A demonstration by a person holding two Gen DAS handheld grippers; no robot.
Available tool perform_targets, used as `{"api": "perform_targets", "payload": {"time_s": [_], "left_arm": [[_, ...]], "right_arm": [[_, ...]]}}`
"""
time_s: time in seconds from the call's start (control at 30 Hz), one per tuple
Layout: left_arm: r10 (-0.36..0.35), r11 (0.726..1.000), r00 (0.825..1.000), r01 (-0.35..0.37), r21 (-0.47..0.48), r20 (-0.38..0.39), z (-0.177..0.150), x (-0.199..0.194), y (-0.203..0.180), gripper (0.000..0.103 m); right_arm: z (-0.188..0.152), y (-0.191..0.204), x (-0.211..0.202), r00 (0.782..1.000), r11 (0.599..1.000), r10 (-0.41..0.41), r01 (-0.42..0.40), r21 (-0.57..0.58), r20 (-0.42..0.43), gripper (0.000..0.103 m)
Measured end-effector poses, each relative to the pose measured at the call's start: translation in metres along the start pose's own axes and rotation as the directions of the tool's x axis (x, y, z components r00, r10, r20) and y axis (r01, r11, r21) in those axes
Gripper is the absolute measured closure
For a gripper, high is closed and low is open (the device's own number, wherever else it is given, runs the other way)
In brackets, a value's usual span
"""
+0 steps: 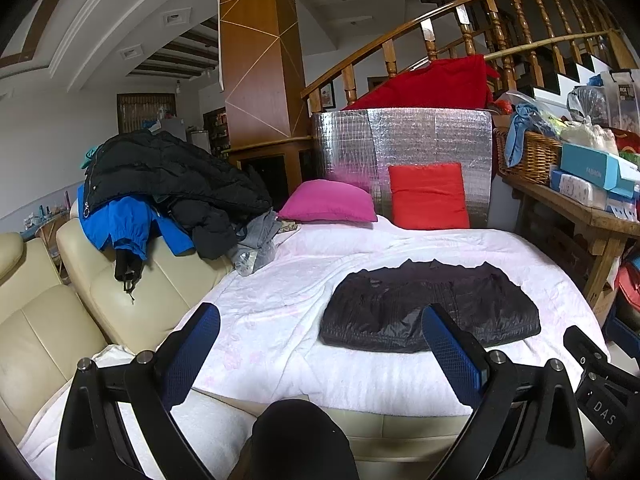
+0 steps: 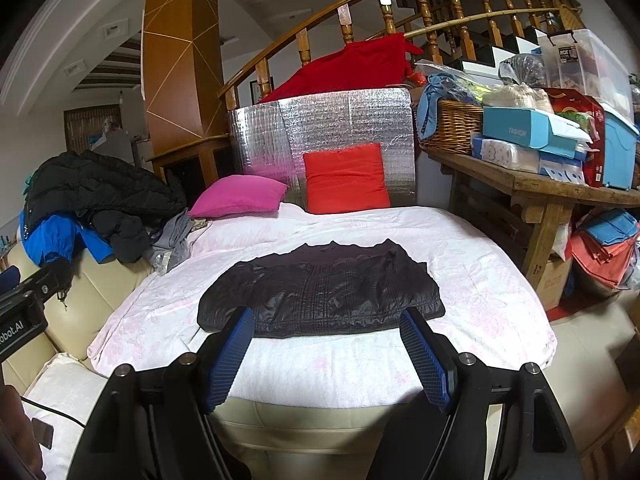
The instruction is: Fold large clothes
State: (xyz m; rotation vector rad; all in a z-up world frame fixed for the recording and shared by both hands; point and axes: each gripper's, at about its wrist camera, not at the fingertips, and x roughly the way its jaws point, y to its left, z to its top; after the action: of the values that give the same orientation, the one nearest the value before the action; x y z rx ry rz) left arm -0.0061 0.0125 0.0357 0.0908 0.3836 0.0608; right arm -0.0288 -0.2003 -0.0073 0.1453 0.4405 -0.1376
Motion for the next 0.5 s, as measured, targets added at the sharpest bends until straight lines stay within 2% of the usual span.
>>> {"api": "perform_targets", "payload": {"time_s": [0.5], "left_arm": [[-0.006, 1.0, 1.0, 0.006, 0.004, -0.013, -0.0021, 0.0037, -0.0003, 0.002]], "right_arm": [[-0.0003, -0.0007, 0.0026, 1.0, 1.0, 0.0, 0.0, -0.001, -0.004, 0.024]]}}
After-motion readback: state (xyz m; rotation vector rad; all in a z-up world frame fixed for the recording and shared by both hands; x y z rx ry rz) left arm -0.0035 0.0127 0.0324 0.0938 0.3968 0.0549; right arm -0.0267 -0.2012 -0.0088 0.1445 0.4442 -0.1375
